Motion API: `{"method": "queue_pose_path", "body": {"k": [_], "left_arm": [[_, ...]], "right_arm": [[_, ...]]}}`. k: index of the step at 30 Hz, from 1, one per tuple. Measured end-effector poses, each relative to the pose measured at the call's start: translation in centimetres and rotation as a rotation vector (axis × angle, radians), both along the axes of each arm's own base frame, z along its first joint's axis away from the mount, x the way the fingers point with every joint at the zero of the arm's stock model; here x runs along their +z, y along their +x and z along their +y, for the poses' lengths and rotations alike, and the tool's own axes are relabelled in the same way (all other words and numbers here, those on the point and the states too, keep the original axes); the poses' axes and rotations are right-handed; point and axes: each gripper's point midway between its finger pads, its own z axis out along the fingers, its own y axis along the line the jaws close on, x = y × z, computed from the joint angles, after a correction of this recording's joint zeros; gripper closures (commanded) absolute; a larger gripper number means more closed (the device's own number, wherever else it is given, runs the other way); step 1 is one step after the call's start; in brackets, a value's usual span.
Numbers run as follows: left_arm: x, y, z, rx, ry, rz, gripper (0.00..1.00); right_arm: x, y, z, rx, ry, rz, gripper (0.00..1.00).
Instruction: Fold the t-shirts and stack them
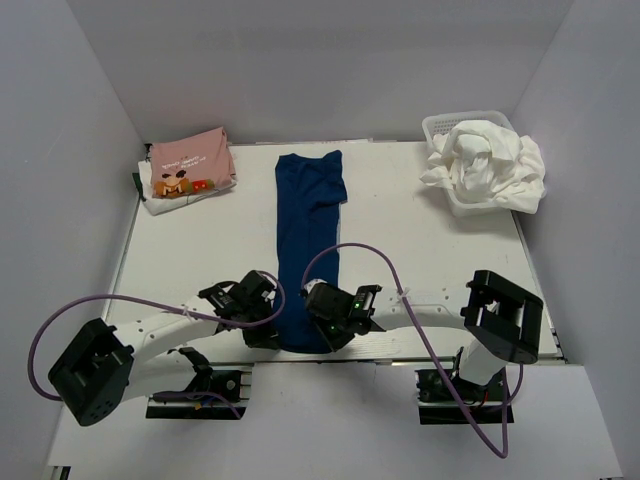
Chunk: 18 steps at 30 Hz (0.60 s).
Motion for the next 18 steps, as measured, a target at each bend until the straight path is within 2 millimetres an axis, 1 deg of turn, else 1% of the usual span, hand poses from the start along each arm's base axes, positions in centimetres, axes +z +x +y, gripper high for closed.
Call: {"method": "queue_pose_path", "body": {"k": [5, 8, 10, 12, 14, 16, 18], "left_arm": [[0.6, 0.3, 0.1, 0.004, -0.008, -0.031, 1.0], [1.9, 0.8, -0.2, 0.008, -0.026, -0.058, 1.0], [3.0, 1.6, -0.8, 0.014, -0.043, -0.083, 1.0], [4.5, 2.9, -1.8, 0.022, -0.054, -0.11, 1.0], [6.0, 4.9, -2.7, 0.042, -0.036, -0.138, 1.0], [7.2, 7.4, -3.5, 0.072, -0.006, -0.164, 1.0], [7.9, 10.4, -3.9, 0.115, 0.037, -0.185, 1.0]], "right_arm": [[0.2, 0.5, 0.0, -0.022, 0.003, -0.022, 1.0], [0.9, 1.1, -0.5, -0.052, 0.0, -0.057, 1.0], [1.8, 1.9, -0.6, -0.08, 0.009, -0.086, 1.0], [2.7, 3.2, -0.6, -0.118, 0.009, -0.113, 1.0], [3.6, 5.0, -0.5, -0.166, 0.011, -0.139, 1.0], [4.7, 7.3, -0.2, -0.221, 0.029, -0.17, 1.0], [5.6, 9.6, -0.2, -0.267, 0.037, -0.198, 1.0]]}}
